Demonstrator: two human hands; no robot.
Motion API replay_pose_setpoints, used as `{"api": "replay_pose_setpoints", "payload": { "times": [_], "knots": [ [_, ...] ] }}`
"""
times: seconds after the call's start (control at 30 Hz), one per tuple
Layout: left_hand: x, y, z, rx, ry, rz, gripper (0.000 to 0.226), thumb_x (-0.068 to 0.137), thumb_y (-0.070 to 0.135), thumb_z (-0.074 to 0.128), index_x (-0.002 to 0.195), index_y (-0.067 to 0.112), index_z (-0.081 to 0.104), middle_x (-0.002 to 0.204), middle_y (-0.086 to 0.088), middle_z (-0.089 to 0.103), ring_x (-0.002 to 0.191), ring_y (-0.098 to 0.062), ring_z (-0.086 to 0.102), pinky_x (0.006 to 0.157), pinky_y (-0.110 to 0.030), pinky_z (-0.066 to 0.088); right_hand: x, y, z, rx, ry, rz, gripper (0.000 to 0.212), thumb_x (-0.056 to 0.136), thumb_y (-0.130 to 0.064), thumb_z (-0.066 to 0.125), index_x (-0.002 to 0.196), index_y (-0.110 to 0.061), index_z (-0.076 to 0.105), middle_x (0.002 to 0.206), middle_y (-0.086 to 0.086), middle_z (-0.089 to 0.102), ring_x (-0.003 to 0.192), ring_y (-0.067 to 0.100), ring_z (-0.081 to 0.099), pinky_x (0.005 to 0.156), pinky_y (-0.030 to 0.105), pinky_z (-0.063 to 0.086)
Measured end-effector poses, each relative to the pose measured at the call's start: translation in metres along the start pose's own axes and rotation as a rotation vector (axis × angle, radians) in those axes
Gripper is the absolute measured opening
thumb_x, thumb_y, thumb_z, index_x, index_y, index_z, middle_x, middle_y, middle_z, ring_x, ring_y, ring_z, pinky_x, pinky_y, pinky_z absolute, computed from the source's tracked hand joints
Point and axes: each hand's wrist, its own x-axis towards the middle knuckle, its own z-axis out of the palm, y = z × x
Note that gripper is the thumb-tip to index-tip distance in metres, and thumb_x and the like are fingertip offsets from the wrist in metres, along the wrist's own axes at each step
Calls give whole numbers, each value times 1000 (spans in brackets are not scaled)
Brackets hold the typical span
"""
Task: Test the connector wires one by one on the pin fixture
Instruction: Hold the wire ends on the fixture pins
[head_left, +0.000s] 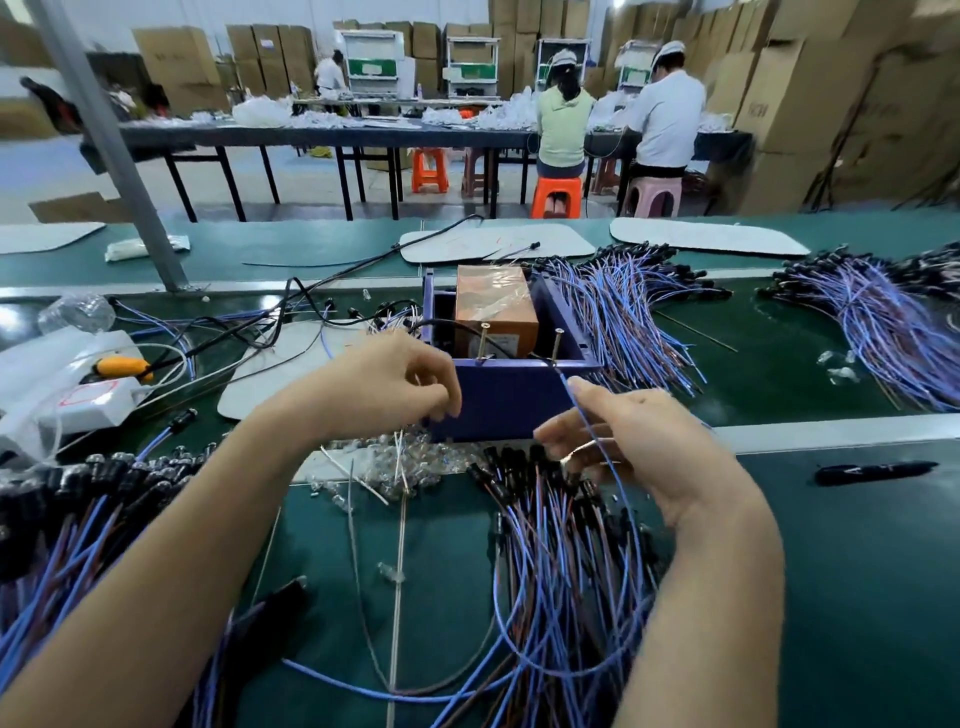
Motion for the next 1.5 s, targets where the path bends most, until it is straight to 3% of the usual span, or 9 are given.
{"api": "replay_pose_setpoints", "payload": {
  "times": [0.1,0.2,0.3,0.47,0.77,0.97,1.17,1.33,1.5],
  "knots": [
    [-3,14,32,144,-264,-7,23,87,27,59,67,19,65,59,5,69,46,-2,58,45,-9,39,-3,-28,-8,-151,-91,-87,49,98,-39,49,73,-8,77,64,5,71,48,10,56,41,12,39],
    [-6,13,66,415,-438,-83,59,81,65,54,69,9,66,60,1,70,49,-5,61,45,-14,38,-2,-46,-21,-264,-216,-118,39,96,-34,54,82,-6,76,61,9,68,39,12,52,37,14,37],
    [-18,3,84,196,-552,-243,58,80,63,61,75,5,66,56,2,69,49,-9,66,43,-13,44,-3,-32,-32,-437,-395,-46,30,93,-35,59,96,-9,72,66,10,69,40,12,52,40,18,43],
    [-34,3,103,-42,-330,-244,20,85,13,57,65,9,56,47,3,63,46,-13,66,43,-18,47,-8,23,-27,-664,-462,85,28,96,-28,56,110,-3,60,77,11,68,49,14,61,49,23,52],
    [-33,15,104,-317,85,-250,9,93,18,61,99,12,59,75,-2,69,59,-18,70,60,-30,59,-40,36,13,-654,-755,16,28,98,-26,53,113,-3,59,78,5,67,56,14,61,55,23,52],
    [-82,-24,55,508,-15,-80,40,92,35,56,129,22,52,125,0,53,115,-21,50,97,-29,39,-43,42,8,-698,-697,-69,22,97,-30,54,105,-11,63,77,2,70,60,16,62,54,23,51],
    [-115,-61,22,1164,-245,-227,32,95,26,44,127,25,48,129,0,46,122,-22,43,96,-34,32,-35,39,28,-692,-716,-116,17,97,-29,53,104,-17,64,81,4,72,62,12,64,56,23,51],
    [-114,-57,13,903,-91,-155,40,93,13,52,130,26,47,118,0,49,106,-21,52,87,-30,37,-28,41,44,-485,-675,-120,16,98,-23,53,103,-13,65,75,3,72,58,13,63,56,21,50],
    [-106,-6,-8,488,389,164,37,81,4,73,116,11,66,92,-8,67,82,-23,62,80,-36,51,-37,28,65,187,-694,170,41,101,-40,39,116,-7,59,81,17,72,64,23,67,57,27,54]
  ]
}}
